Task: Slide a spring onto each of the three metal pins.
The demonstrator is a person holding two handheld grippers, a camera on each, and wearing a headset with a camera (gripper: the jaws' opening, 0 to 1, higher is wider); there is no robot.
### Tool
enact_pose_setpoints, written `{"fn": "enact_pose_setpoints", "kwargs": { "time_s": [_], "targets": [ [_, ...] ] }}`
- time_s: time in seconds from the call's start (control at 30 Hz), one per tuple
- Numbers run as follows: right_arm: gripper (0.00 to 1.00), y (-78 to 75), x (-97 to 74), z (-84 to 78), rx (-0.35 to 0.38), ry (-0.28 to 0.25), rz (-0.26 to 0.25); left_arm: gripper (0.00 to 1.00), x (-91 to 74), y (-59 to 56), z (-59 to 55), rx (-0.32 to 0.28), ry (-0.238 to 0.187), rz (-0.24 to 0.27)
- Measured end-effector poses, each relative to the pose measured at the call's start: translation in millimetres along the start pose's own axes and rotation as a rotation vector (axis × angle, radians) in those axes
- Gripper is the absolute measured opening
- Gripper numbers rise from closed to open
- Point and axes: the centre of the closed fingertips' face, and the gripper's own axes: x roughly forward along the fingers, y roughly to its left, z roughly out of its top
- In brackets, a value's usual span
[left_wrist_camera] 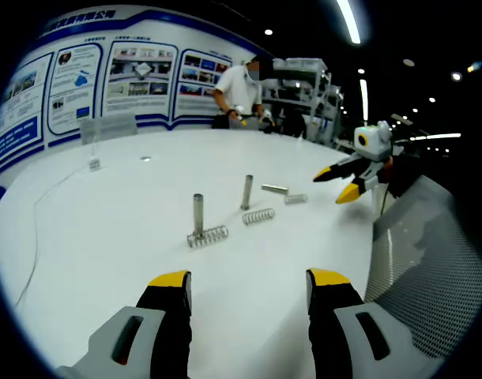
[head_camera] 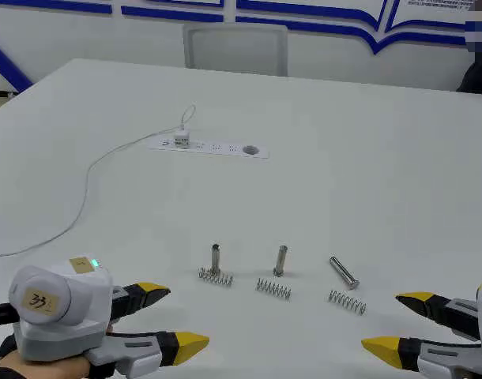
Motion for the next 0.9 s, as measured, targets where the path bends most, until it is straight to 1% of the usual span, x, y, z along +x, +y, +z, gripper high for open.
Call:
{"fn": "enact_pose_setpoints", "kwargs": {
  "time_s": [0.33,0.6,0.8,0.9],
  "targets": [
    [0.6,0.6,0.0,-1.1,0.002,0.002,0.001,0.6,0.0,-0.3,-2.2,0.003,0.011,0.001],
    [0.6,0.0,0.6,-3.4,0.009,0.006,0.001,0.6,-0.1,-0.3,-2.5,0.002,0.012,0.002],
    [0.58,-2.0,-0.1,-0.9,0.016,0.006,-0.005,0.6,-0.1,-0.8,-2.3,0.002,0.011,0.001],
    [0.56,-2.3,0.7,2.7,0.009,0.015,-0.003,0.6,-0.1,-1.2,-2.0,0.001,0.009,0.001]
  ]
}}
